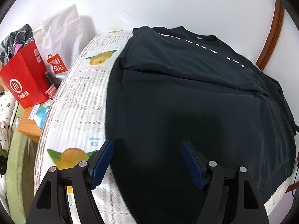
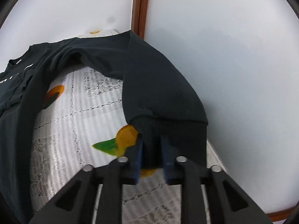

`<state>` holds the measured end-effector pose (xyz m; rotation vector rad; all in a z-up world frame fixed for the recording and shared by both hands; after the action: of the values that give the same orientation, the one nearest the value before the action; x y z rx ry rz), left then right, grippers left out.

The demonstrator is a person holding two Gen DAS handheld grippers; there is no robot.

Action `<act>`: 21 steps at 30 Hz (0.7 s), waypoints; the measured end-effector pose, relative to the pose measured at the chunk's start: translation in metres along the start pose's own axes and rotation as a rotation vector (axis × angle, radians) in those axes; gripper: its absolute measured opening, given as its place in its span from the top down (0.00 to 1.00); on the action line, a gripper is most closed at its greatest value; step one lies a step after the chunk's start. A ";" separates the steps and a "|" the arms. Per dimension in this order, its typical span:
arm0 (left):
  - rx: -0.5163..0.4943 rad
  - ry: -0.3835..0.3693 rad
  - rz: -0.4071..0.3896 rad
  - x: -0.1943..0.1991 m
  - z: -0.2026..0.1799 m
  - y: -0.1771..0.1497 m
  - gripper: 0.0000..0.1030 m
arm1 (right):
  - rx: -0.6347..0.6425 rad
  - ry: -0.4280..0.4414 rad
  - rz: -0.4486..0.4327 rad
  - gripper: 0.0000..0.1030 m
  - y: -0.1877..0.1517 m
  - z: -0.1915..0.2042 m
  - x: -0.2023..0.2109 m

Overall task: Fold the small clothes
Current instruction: 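Carry the held sleeve across the chest with the right gripper and release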

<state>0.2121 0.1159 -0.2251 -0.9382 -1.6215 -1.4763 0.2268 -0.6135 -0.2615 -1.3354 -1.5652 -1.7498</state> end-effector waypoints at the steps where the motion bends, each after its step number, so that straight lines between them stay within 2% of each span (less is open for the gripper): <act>1: 0.005 0.001 -0.005 0.002 0.003 -0.001 0.30 | -0.003 0.003 0.009 0.90 0.002 -0.001 0.001; 4: 0.011 0.007 -0.008 0.004 0.010 -0.003 0.30 | -0.020 0.024 -0.003 0.91 0.019 0.004 0.011; 9: 0.023 0.003 -0.009 0.006 0.022 -0.007 0.30 | 0.000 0.108 -0.092 0.91 0.041 0.036 0.076; 11: 0.016 0.012 -0.006 0.006 0.025 -0.009 0.30 | 0.038 0.132 -0.121 0.91 0.050 0.063 0.102; 15: -0.008 0.009 -0.005 0.009 0.029 -0.012 0.30 | 0.153 0.206 -0.151 0.92 0.061 0.143 0.146; 21: -0.002 -0.022 -0.027 0.012 0.039 -0.011 0.30 | 0.292 0.358 -0.141 0.92 0.050 0.268 0.188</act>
<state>0.1947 0.1544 -0.2220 -0.9392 -1.6550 -1.4908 0.2826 -0.3286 -0.1036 -0.7435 -1.6553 -1.6492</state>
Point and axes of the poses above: each gripper's, at about its wrist camera, not at the fingertips, and x roughly against the way its jaws point, z to its left, y to its top, the point moved 7 cm from there along -x, roughly the way its jaws point, and after that the axes turned 8 degrees about z, right-handed, at the moved point
